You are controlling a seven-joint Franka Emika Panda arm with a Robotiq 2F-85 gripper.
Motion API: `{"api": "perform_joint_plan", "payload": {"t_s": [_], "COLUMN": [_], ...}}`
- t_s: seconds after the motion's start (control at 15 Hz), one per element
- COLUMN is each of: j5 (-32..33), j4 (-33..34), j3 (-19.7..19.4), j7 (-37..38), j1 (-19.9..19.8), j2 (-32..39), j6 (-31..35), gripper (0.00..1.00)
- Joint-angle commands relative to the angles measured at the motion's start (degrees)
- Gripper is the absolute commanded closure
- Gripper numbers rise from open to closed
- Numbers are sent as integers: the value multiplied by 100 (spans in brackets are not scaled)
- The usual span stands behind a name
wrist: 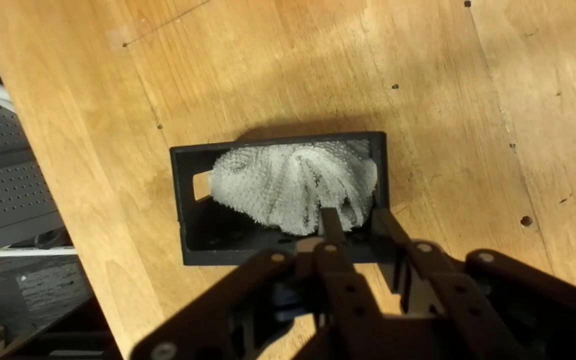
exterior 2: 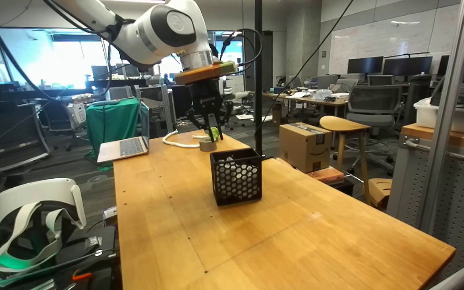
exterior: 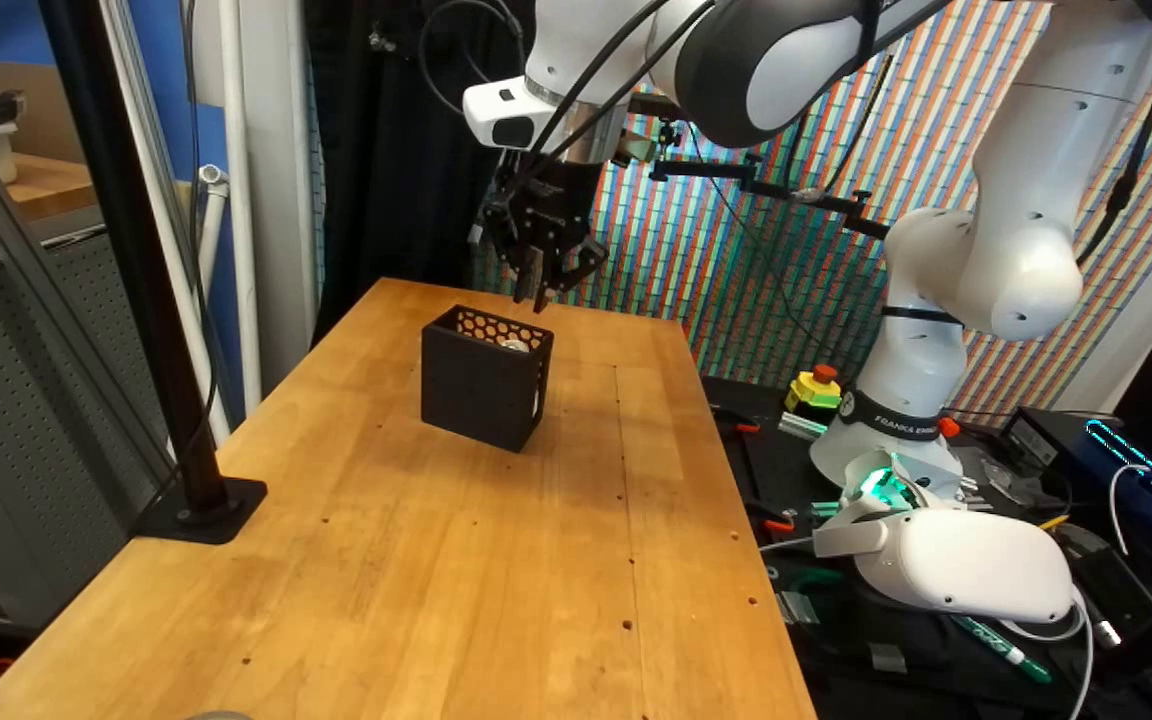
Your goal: Put the towel in the box
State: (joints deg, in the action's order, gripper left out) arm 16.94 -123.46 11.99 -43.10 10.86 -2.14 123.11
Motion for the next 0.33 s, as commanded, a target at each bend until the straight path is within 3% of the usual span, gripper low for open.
{"api": "perform_joint_plan", "payload": {"t_s": [0.0, 0.13, 0.27], "j5": [-1, -1, -1], "j4": [-21, -63, -75], "j3": [-30, -31, -31], "j7": [2, 2, 2], "j1": [40, 45, 45], "j2": [-50, -92, -92], "j6": [-20, -20, -20], "gripper": [68, 57, 57]}}
